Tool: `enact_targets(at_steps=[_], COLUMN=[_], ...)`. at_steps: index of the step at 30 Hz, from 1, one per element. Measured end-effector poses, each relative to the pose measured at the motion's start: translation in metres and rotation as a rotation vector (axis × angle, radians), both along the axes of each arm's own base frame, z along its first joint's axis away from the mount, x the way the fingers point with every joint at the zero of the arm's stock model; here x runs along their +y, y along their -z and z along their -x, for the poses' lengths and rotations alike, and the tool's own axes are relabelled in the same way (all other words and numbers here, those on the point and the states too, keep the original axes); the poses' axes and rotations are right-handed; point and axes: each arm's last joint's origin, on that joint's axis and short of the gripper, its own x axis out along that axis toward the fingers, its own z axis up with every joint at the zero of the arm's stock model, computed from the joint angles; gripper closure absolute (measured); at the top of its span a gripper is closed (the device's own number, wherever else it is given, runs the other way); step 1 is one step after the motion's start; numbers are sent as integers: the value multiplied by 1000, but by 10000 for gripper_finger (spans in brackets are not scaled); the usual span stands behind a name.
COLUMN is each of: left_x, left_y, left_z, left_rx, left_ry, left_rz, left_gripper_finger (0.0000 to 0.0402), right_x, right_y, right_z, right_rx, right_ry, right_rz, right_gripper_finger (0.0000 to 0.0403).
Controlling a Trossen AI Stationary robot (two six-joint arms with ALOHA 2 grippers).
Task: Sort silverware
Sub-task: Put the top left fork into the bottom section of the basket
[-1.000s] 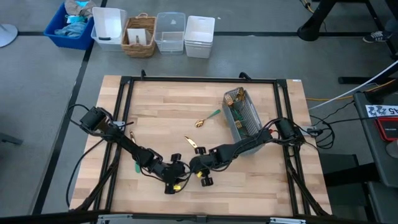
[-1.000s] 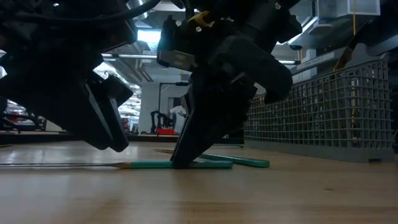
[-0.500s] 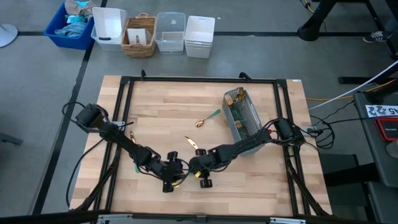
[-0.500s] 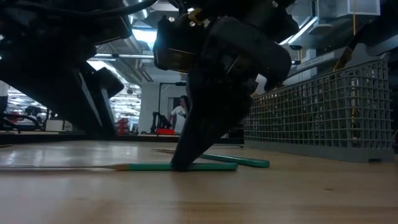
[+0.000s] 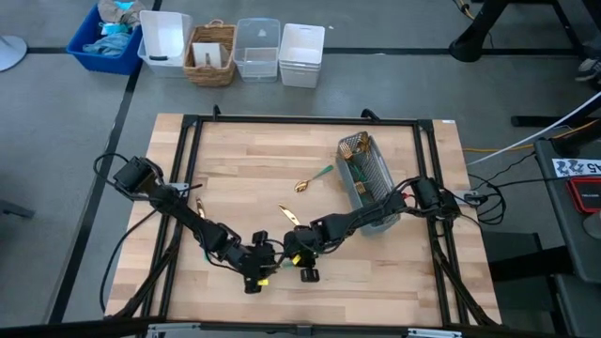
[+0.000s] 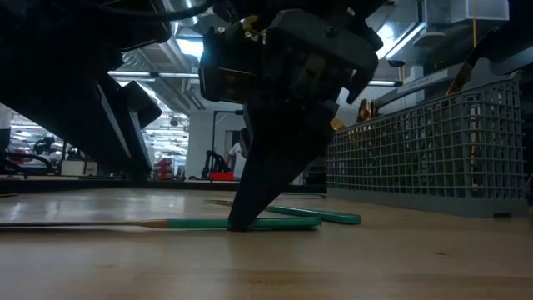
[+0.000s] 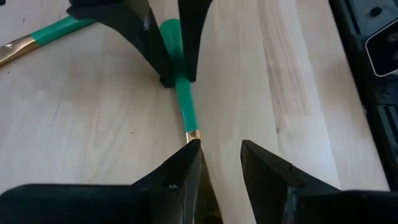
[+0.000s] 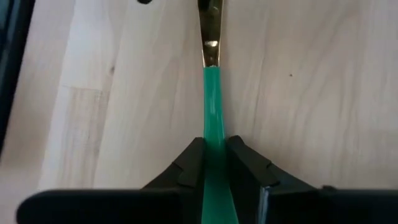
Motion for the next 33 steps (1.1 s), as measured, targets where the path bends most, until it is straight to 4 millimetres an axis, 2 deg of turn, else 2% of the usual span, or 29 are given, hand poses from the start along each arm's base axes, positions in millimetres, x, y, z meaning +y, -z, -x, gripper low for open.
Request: enact_targets(at_steps=[9, 18, 33], left_x=[-3, -4, -18], left_y=[0, 0, -1], left_z=[2, 2, 13], left_rx=[-11, -17, -79], left_ry=[-1, 1, 99], left_rz=[-8, -21, -184], left_gripper_finger=[293, 293, 293], right_x=[-8, -11, -11], right_y=[-1, -1, -1], right_z=[-2, -3, -3], right_rx=[44, 47, 45], right_ry=[-1, -1, 0], right_rz=[-106, -117, -115], right_gripper_finger=[341, 340, 340])
